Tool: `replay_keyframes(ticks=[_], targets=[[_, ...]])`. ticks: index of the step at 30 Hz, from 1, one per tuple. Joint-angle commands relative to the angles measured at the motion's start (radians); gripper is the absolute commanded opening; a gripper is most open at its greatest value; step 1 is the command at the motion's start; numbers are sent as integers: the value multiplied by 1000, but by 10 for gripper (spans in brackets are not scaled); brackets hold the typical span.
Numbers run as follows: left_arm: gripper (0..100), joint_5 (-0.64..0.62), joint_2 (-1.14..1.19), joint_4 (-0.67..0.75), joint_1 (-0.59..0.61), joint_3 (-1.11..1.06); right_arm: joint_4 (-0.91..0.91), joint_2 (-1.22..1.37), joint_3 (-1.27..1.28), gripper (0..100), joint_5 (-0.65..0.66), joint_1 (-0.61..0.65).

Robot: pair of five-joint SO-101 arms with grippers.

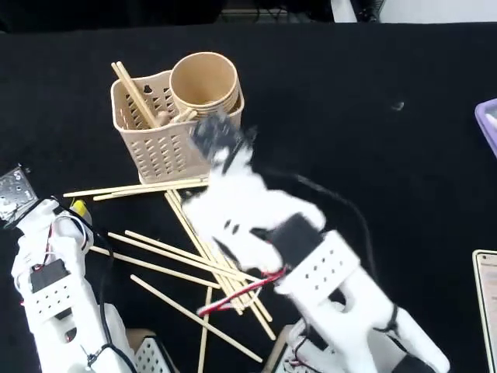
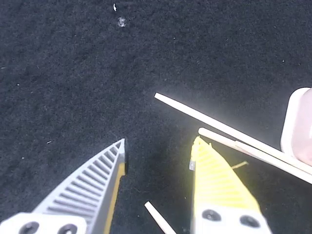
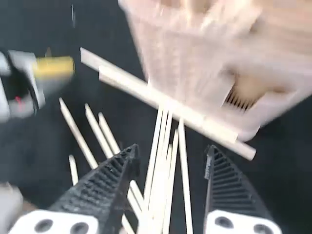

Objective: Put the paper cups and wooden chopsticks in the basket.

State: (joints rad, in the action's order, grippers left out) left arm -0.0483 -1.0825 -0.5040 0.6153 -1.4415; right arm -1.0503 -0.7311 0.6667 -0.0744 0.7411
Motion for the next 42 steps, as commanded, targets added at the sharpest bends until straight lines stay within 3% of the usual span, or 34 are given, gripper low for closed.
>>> replay_keyframes(ticks=[1, 5, 12, 17, 30, 35, 42], targets=[[220, 8, -9, -2, -5, 4, 121, -31, 255, 219, 118, 31], [220, 8, -9, -2, -5, 4, 264, 22, 407, 219, 140, 34], [220, 8, -9, 2, -5, 4, 278, 216, 400, 220, 147, 167], [220, 8, -9, -2, -5, 4, 270, 259, 361, 220, 229, 235], [220, 8, -9, -3, -5, 4, 382, 403, 366, 207, 399, 193], [220, 8, -9, -3, -5, 4, 404, 446, 331, 10, 413, 164], [220, 8, -9, -3, -5, 4, 356, 257, 378, 11, 411, 107]])
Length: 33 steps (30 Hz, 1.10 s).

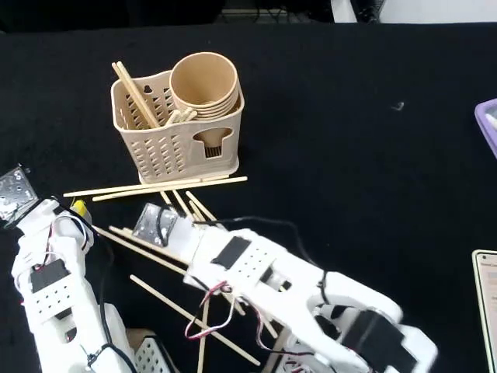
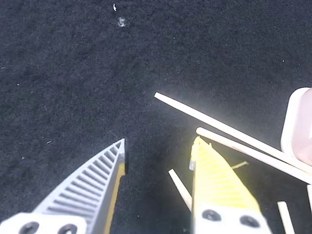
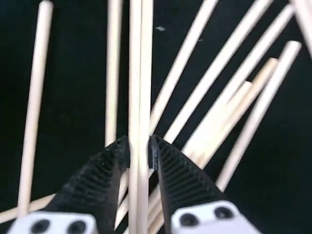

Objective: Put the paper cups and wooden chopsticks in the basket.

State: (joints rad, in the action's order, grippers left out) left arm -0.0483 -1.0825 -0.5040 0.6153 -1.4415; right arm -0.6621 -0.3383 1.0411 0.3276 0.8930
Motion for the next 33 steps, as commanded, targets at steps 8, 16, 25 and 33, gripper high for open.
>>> replay_keyframes(ticks=[8, 16, 25, 33], targets=[[220, 8, -9, 0, -5, 4, -172, -352, 33, 11, 8, -44], [220, 8, -9, 0, -5, 4, -192, -634, -42, 11, 8, -91], [220, 8, -9, 0, -5, 4, 411, -725, -76, 11, -41, -196], [220, 8, -9, -3, -7, 4, 1020, -432, -148, 11, -282, -198]])
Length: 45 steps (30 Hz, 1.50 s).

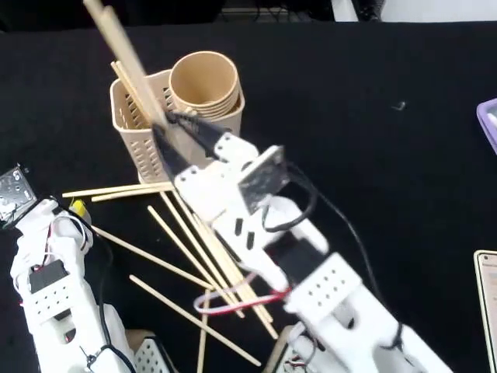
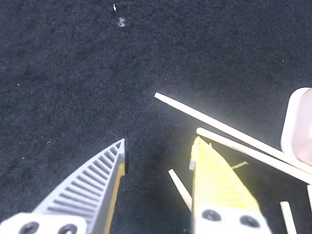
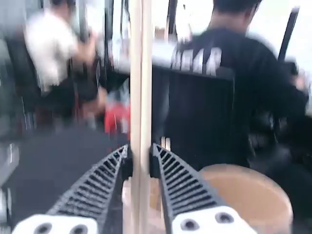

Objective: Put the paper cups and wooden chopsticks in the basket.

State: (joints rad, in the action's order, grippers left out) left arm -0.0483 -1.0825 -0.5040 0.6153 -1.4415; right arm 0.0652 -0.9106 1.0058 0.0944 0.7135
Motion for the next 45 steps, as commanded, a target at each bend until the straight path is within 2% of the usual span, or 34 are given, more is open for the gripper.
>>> replay_keyframes(ticks=[1, 5, 11, 16, 21, 27, 35, 39, 45], targets=[[220, 8, -9, -3, -7, 4, 342, 193, -134, 11, -40, -18], [220, 8, -9, -3, -7, 2, 437, 418, -274, 11, 21, -29], [220, 8, -9, 3, -8, -7, 440, 693, -483, 11, 23, -46], [220, 8, -9, 3, -5, -7, 436, 812, -542, 13, 23, -52], [220, 8, -9, 3, -7, -8, 397, 842, -541, 15, 23, -66], [220, 8, -9, 3, -7, -8, 285, 839, -547, 132, 21, -66], [220, 8, -9, 3, -5, -8, 269, 730, -503, 96, 20, -57], [220, 8, -9, 3, -5, -8, 97, 541, -390, 96, -49, -34], [220, 8, -9, 3, -7, -8, -497, 173, -150, 96, -132, 26]])
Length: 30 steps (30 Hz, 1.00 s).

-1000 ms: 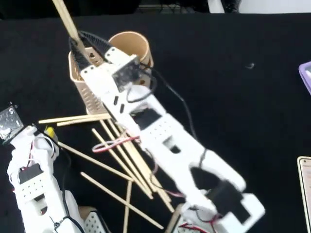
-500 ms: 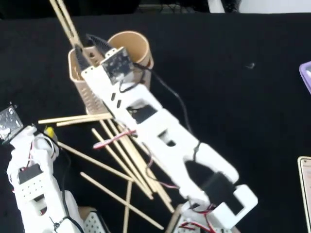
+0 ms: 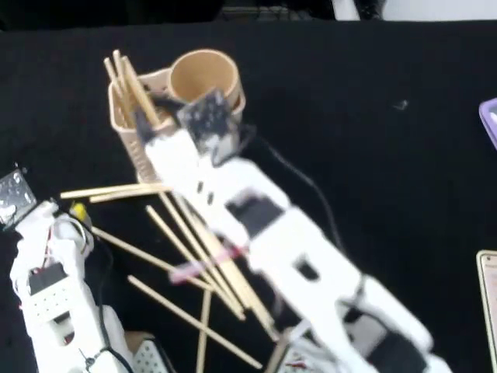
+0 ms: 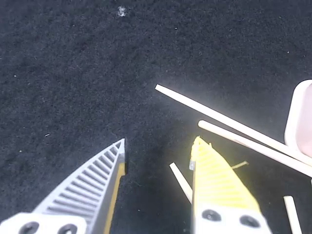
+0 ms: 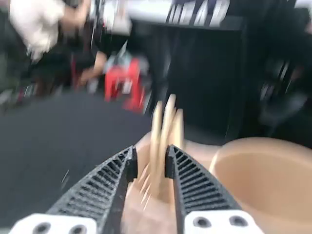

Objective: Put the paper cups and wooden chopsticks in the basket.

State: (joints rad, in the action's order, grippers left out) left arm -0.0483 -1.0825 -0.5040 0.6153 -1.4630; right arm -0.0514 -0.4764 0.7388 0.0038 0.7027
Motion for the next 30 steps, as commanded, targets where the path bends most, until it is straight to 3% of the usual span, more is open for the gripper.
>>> replay_keyframes(ticks=[1, 6, 11, 14, 22, 26, 28, 30], targets=[[220, 8, -9, 3, -7, 13, -462, -303, 170, 98, -43, 37], [220, 8, -9, 3, -10, 13, -647, -349, 375, 121, -11, 34], [220, 8, -9, 3, -12, 13, -922, -302, 378, 234, 132, 38], [220, 8, -9, 5, -12, 15, -1016, -292, 371, 236, 253, 55], [220, 8, -9, 5, -5, 15, -1125, -292, 377, 236, 494, 361], [220, 3, -9, 5, 19, 21, -1085, -286, 375, 236, 405, 493], [220, -12, -11, 0, 88, 47, -1011, -285, 400, 236, 341, 514], [220, -107, -2, 2, 189, 74, -924, -285, 440, 236, 293, 516]])
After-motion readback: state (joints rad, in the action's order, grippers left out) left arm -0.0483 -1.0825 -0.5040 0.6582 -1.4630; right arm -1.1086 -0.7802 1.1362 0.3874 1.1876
